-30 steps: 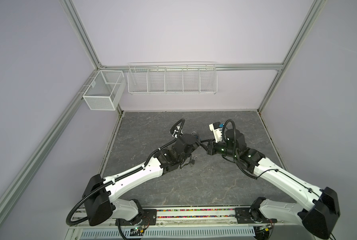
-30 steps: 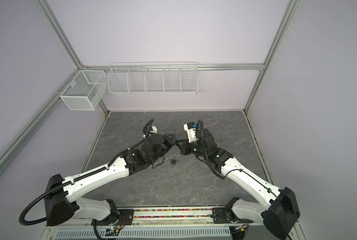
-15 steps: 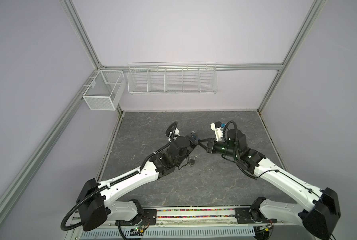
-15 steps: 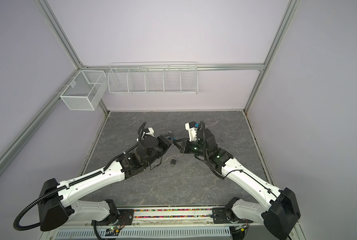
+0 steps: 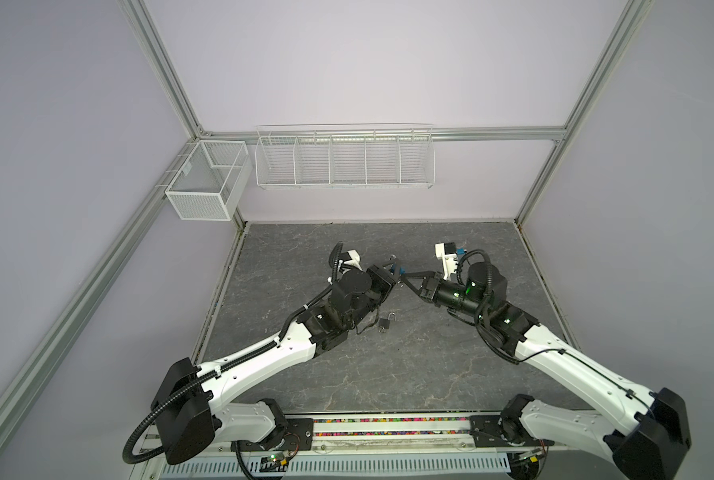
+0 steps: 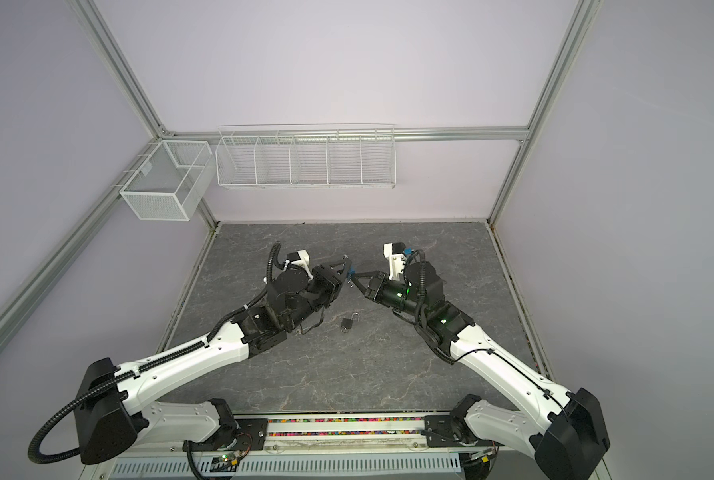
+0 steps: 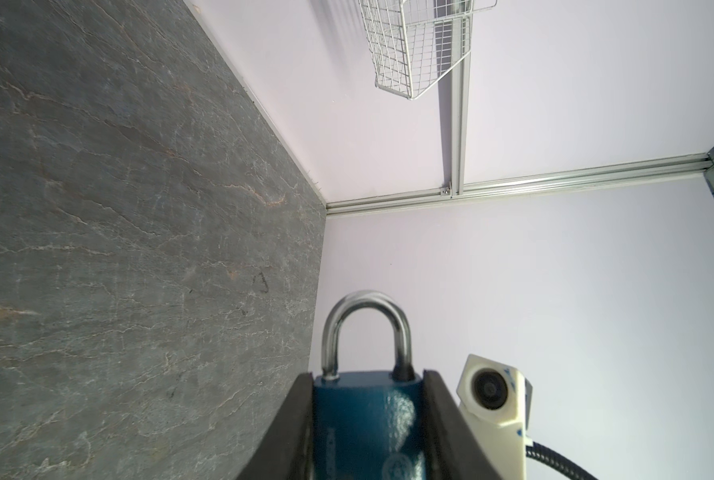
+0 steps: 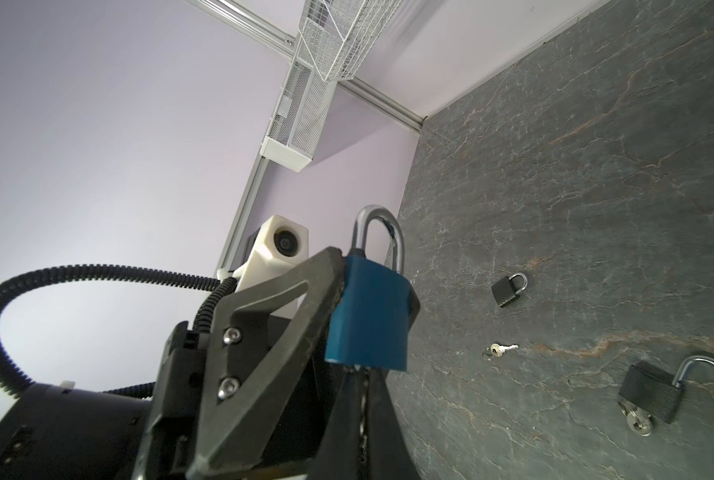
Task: Unlock with the key
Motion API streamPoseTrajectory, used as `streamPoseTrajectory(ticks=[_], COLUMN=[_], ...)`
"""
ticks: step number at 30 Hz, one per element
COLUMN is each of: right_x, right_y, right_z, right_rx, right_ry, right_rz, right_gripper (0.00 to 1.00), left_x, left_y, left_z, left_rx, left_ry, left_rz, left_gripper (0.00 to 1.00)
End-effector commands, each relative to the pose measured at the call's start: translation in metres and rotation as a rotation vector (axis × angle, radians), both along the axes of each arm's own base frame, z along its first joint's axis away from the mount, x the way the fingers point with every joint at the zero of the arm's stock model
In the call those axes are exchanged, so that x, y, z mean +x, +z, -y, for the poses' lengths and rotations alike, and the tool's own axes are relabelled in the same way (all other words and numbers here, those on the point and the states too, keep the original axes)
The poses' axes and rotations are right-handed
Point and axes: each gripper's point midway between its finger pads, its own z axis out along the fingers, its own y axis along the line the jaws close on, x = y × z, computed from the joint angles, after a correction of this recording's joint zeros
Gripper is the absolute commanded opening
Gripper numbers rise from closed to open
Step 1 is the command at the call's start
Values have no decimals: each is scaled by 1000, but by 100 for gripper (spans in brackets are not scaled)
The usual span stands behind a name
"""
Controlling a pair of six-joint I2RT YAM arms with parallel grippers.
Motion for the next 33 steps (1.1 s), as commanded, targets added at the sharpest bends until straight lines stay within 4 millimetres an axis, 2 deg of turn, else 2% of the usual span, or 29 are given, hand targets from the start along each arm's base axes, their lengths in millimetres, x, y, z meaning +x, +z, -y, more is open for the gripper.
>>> streamPoseTrajectory(ticks=[1,6,10,15,19,21,26,29,33], right_x=[-21,-25,-25,-27,-29,-27,-20,-21,-17], right_y=[57,72,80,80,78,65,32,20,3], right_z=[-11,-11,-8,-12,-6,-2,18,30,51], right_rx=[178,252,317,312,146,15,-231,-367,-593], right_ry=[101,116,102,107,68,46,-18,-30,-49], right_rz=[121,123,113,119,186,193,194,230,241], right_gripper=[6,6,6,6,6,6,28,49,56], left_x=[-21,-20,-19,-19,-13,-8,-1,3,4], left_y=[-12,-19,-17,-10,-11,-7,-14,-17,-21], left_z=[25,22,29,35,25,20,5,-12,-27], left_rx=[-12,-6,-35,-58,-21,17,214,403,551], left_ry=[-146,-131,-147,-166,-140,-124,-88,-61,-40], left_rz=[-49,-50,-48,-38,-29,12,89,178,297], left_gripper=[0,0,0,0,0,0,0,0,0])
